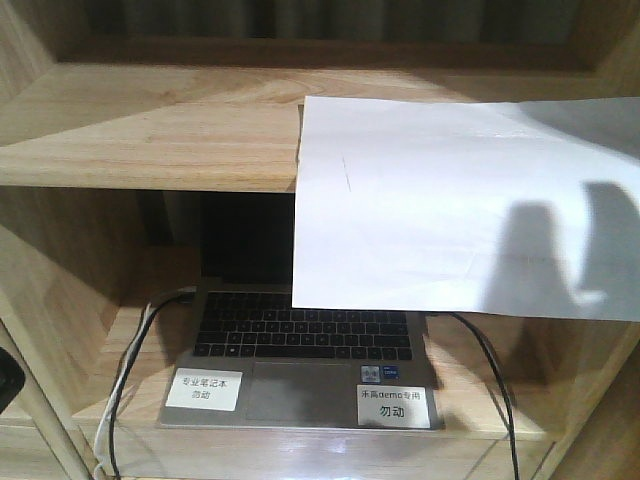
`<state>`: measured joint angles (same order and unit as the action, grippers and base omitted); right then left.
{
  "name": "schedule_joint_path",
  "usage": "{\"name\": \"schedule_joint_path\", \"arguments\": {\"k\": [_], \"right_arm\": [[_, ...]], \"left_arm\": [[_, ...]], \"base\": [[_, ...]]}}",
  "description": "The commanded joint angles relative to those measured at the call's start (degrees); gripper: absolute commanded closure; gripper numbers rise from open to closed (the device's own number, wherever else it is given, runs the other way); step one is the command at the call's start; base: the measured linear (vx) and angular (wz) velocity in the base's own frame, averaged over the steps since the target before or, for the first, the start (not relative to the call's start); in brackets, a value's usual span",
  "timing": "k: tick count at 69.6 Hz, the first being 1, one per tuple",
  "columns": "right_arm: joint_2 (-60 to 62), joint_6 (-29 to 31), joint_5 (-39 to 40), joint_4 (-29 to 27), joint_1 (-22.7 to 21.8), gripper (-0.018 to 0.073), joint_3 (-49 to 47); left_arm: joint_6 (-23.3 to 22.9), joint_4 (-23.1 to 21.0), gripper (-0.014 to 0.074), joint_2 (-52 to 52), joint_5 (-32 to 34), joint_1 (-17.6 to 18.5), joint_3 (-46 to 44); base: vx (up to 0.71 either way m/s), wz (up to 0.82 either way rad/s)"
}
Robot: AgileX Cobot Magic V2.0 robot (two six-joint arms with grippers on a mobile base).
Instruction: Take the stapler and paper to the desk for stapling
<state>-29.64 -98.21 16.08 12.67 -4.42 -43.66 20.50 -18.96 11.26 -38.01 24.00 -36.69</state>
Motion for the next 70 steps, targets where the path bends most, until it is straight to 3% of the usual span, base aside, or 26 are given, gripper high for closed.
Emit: {"name": "schedule_joint_path", "arguments": {"k": [1, 12, 30, 48, 70], "right_arm": [[2.8, -0.9, 4.9, 0.0, -0.1, -0.0034, 4.5], [8.8, -1.5, 5.8, -0.6, 1.5, -0.0034, 15.1], [18.1, -0.1, 5.2, -0.4, 15.6, -0.0034, 25.7], [19.7, 2.4, 3.3, -0.5, 25.5, -0.0034, 31.1], [18.7, 2.5, 4.0, -5.5, 27.3, -0.0034, 39.1]], "left_arm": [[-0.1, -1.6, 0.0603, 0.6, 6.3, 0.2, -1.6], [-0.1, -1.6, 0.0603, 0.6, 6.3, 0.2, -1.6], [-0.1, -1.6, 0.0603, 0.6, 6.3, 0.2, -1.6], [-0.1, -1.6, 0.0603, 0.6, 6.3, 0.2, -1.6], [-0.1, -1.6, 0.0603, 0.6, 6.3, 0.2, -1.6]], "base": [[0.00, 0.00], [0.00, 0.00], [0.00, 0.00], [0.00, 0.00], [0.00, 0.00]]}}
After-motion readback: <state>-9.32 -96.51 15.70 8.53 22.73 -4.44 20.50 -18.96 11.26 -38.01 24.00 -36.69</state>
